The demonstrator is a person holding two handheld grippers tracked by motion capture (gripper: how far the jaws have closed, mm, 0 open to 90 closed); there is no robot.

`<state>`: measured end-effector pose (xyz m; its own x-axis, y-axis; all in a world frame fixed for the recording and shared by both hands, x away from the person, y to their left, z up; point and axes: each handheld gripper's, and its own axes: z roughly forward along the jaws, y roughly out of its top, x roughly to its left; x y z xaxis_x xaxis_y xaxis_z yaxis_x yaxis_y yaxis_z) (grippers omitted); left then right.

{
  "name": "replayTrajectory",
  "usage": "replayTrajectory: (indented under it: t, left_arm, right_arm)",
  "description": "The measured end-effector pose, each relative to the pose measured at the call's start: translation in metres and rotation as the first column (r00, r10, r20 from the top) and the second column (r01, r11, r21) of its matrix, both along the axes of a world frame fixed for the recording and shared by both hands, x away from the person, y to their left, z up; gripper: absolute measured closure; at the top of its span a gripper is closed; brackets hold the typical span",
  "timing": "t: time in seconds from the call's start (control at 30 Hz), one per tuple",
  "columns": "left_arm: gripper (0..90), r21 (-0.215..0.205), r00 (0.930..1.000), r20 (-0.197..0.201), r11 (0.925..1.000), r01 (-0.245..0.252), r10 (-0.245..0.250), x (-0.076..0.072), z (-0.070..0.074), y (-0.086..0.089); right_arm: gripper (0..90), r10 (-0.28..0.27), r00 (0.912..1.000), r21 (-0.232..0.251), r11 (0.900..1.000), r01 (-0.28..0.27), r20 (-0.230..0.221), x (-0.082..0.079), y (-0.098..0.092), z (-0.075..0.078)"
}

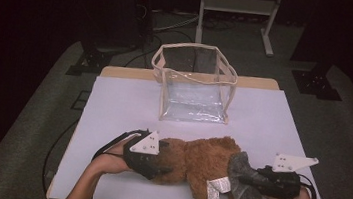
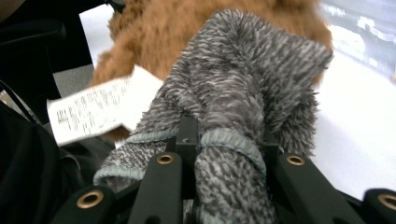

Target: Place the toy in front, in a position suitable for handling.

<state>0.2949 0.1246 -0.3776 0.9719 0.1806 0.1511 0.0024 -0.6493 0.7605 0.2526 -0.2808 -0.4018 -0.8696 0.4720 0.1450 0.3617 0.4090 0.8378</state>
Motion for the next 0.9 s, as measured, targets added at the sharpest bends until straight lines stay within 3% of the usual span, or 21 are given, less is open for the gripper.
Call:
replayTrajectory:
  t: [0.2, 0.27, 0.4, 0.63, 0.8, 0.9]
  left_arm:
    - [27.3, 0.006, 1.0, 0.001, 1.0, 0.001, -0.001, 0.0, 0.001, 0.0]
    - [27.2, 0.008, 1.0, 0.0, 1.0, 0.005, -0.005, 0.0, 0.001, 0.0]
    - [27.2, 0.007, 0.9999, 0.003, 0.9999, 0.011, -0.011, -0.003, 0.001, 0.002]
    - [27.1, 0.022, 0.9995, 0.016, 0.9993, 0.028, -0.029, -0.008, 0.003, 0.001]
    - [27.2, 0.037, 0.9987, 0.02, 0.9983, 0.045, -0.046, -0.011, 0.002, 0.001]
    - [27.2, 0.038, 0.9991, 0.017, 0.9985, 0.039, -0.039, -0.012, 0.0, 0.003]
  right_arm:
    - [70.9, -0.056, 0.9973, -0.016, 0.998, 0.056, -0.047, -0.006, -0.023, -0.018]
    - [70.9, -0.072, 0.996, -0.016, 0.997, 0.071, -0.053, -0.006, -0.028, -0.018]
    - [70.9, -0.076, 0.9964, 0.036, 0.996, 0.077, -0.037, 0.0, -0.032, -0.006]
    - [70.9, -0.005, 0.998, 0.07, 0.998, 0.001, 0.064, 0.017, -0.003, 0.039]
    - [70.8, 0.067, 0.9893, -0.01, 0.998, -0.066, 0.13, 0.033, 0.039, 0.065]
    - [70.8, 0.078, 0.9899, -0.033, 0.997, -0.075, 0.118, 0.042, 0.05, 0.064]
